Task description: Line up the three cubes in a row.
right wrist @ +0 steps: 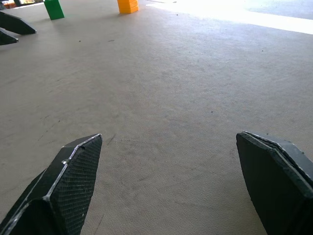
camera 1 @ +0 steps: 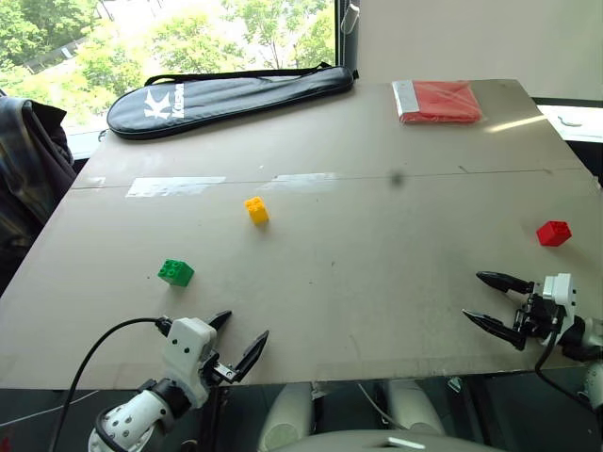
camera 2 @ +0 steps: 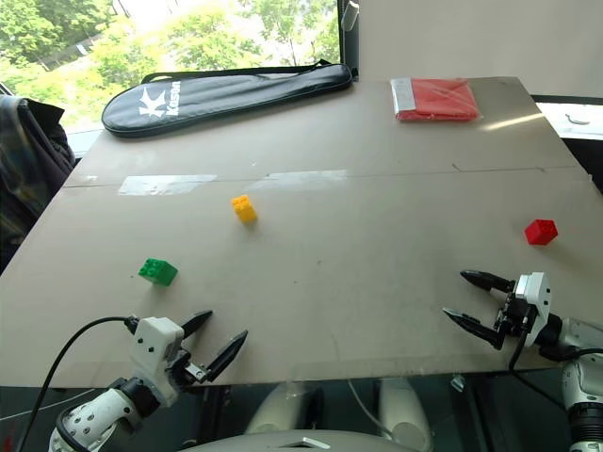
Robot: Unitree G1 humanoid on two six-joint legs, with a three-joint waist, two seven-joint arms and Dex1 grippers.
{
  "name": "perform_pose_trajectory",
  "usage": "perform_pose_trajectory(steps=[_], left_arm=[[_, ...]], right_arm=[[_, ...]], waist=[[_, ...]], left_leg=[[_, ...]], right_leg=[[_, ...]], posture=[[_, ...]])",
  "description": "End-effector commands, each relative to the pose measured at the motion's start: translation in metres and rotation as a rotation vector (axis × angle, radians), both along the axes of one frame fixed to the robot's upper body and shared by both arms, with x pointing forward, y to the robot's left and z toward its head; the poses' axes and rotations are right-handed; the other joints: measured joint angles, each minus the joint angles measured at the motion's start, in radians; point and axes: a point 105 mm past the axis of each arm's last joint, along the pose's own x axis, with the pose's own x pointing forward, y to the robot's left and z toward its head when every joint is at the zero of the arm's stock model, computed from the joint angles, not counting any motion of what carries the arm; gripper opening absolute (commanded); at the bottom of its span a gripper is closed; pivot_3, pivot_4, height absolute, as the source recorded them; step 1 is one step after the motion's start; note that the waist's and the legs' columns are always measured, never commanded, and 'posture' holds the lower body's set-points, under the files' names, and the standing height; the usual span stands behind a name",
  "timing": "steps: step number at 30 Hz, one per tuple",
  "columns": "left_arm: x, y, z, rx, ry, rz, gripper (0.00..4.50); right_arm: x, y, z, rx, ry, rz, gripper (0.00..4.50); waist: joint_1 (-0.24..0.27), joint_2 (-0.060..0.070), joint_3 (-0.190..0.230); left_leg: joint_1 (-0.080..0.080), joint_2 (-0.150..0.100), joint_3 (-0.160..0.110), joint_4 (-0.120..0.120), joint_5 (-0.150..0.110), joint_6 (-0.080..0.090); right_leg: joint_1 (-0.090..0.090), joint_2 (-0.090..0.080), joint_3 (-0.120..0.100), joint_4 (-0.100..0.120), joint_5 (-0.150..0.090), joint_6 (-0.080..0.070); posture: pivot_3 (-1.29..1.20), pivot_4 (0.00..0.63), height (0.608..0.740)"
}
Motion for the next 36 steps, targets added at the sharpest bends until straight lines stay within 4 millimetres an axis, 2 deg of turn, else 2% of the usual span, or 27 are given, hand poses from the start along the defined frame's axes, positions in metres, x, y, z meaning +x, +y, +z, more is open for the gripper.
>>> perform_pose_trajectory(steps=[1,4,10,27,32,36], left_arm=[[0.001,-0.006,-0.003,-0.018,0.011,-0.022,4.48],[0.007,-0.011,0.004,-0.037,-0.017,-0.051,4.48],[0.009,-0.014,0.004,-0.041,-0.015,-0.07,4.48],[0.018,-0.017,0.008,-0.044,-0.026,-0.121,4.48],[0.028,-0.029,0.026,-0.053,-0.067,-0.213,4.48],[0.042,-0.055,0.056,-0.054,-0.129,-0.411,4.48]], right_arm=[[0.0,-0.001,0.003,-0.002,-0.025,-0.004,4.5],[-0.003,-0.005,0.004,-0.007,-0.024,-0.019,4.5],[-0.005,-0.007,0.005,-0.011,-0.027,-0.034,4.5],[-0.013,-0.013,0.009,-0.002,-0.043,-0.103,4.5],[-0.008,-0.033,0.018,-0.007,-0.077,-0.286,4.5],[-0.008,-0.063,0.027,-0.038,-0.085,-0.531,4.5]], waist=[[0.0,0.0,0.0],[0.002,-0.001,0.0],[-0.001,-0.005,0.002],[0.0,-0.006,0.003],[0.002,-0.006,0.003],[0.005,-0.006,0.003]], left_leg=[[0.0,0.0,0.0,0.0,0.0,0.0],[0.0,0.0,-0.001,0.0,0.0,0.0],[-0.001,0.0,-0.001,0.0,0.0,0.0],[-0.001,0.0,-0.001,0.0,0.0,0.0],[-0.002,0.0,-0.002,0.0,0.0,0.0],[-0.002,0.0,-0.003,0.0,0.0,0.0]], right_leg=[[0.0,0.0,0.0,0.0,0.0,0.0],[0.0,0.0,-0.001,0.0,0.0,0.0],[0.0,0.0,-0.001,-0.001,0.0,0.0],[0.0,0.0,-0.001,-0.002,0.0,0.0],[0.0,0.0,-0.002,-0.002,0.0,0.0],[0.0,0.0,-0.002,-0.002,0.0,0.0]], posture=[[0.0,0.15,0.74],[0.0,0.15,0.74],[0.0,0.15,0.74],[0.0,0.15,0.74],[0.0,0.15,0.74],[0.0,0.15,0.74]])
